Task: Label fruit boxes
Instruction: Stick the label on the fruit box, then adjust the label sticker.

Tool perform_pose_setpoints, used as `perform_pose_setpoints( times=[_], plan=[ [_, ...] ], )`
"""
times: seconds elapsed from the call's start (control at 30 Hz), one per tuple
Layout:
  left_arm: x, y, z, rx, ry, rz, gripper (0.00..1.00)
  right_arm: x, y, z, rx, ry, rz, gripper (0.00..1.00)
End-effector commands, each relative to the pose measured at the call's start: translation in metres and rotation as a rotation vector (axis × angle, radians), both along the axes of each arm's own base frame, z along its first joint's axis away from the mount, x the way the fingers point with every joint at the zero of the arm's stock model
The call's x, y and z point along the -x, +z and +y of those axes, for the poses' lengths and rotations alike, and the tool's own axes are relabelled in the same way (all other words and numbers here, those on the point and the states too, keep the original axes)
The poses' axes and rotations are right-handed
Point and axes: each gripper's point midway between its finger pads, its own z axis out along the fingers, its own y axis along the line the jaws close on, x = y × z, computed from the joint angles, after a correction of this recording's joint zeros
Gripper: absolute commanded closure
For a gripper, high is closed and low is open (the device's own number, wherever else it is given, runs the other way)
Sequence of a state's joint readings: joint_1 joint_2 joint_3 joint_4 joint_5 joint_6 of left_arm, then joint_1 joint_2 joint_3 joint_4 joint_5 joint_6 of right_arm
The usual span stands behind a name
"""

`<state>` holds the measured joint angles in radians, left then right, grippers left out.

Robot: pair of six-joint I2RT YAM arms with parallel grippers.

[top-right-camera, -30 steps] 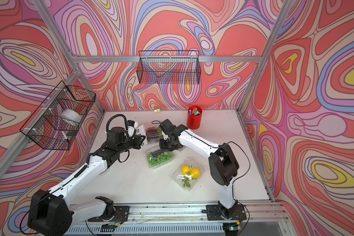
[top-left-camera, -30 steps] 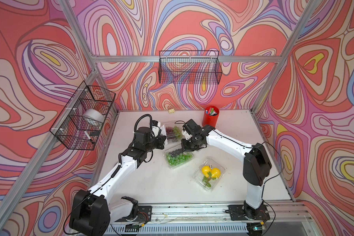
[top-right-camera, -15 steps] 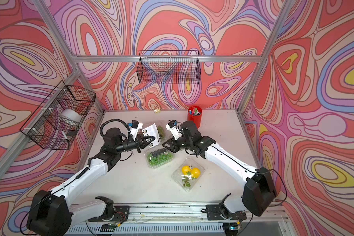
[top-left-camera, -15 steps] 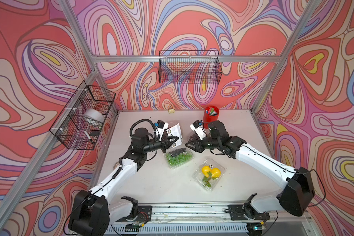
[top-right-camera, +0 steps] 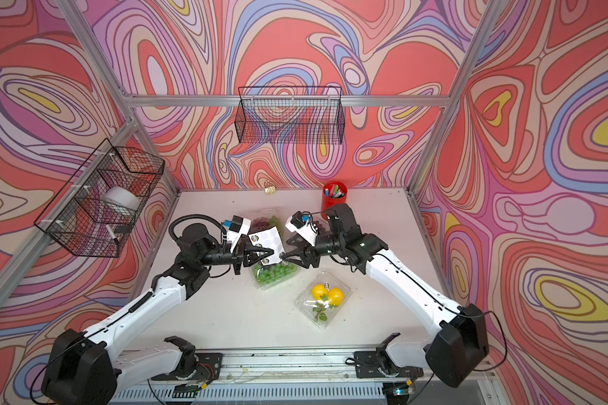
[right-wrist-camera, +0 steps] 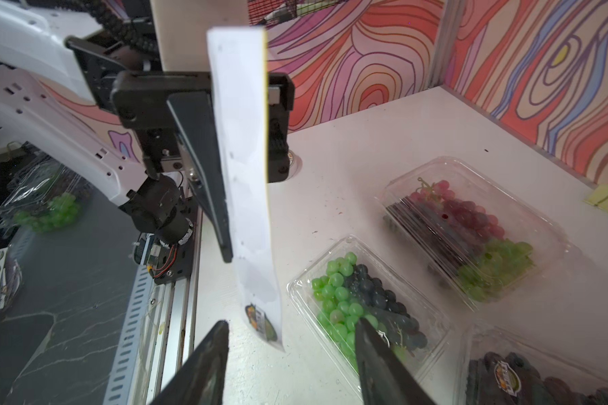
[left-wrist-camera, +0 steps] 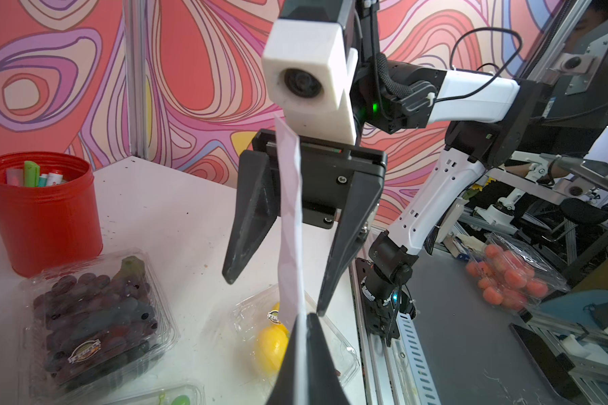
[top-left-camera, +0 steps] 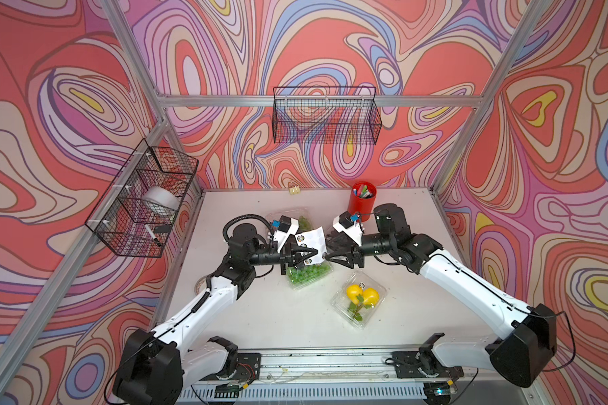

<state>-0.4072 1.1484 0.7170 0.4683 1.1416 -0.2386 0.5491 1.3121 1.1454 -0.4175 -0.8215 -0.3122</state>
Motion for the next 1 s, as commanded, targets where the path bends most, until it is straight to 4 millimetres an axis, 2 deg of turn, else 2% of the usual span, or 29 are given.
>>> perform_pose_setpoints(
  times=[0.0,0.1,0.2,0.43,0.57,0.63,0.83,0.97],
  plan=[
    [0.012,0.005,-0.003,0.014,-0.048,-0.065,1.0,0.015,0.01,0.003,-0.038,0.115,-0.023,0.46],
    [0.014,0.003,-0.005,0.011,-0.049,-0.064,1.0,0.02,0.012,0.005,-0.052,0.155,-0.013,0.5],
    [0.013,0.002,-0.005,0.001,-0.041,-0.068,1.0,0.024,0.013,0.005,-0.058,0.176,-0.016,0.59],
    [0.012,0.003,-0.005,-0.016,-0.026,-0.079,1.0,0.025,0.017,0.006,-0.082,0.194,-0.013,0.81],
    [0.013,0.001,-0.005,-0.022,-0.028,-0.076,1.0,0.024,0.02,0.007,-0.088,0.203,-0.009,0.99],
    [0.013,0.0,-0.005,-0.024,-0.026,-0.073,0.97,0.023,0.023,0.006,-0.097,0.207,-0.005,1.0],
    [0.016,-0.004,-0.008,-0.025,-0.033,-0.064,0.76,0.015,0.032,0.004,-0.124,0.194,-0.009,1.0],
    [0.017,-0.006,-0.01,-0.028,-0.032,-0.065,0.73,0.009,0.038,0.007,-0.15,0.186,-0.021,1.0]
  ],
)
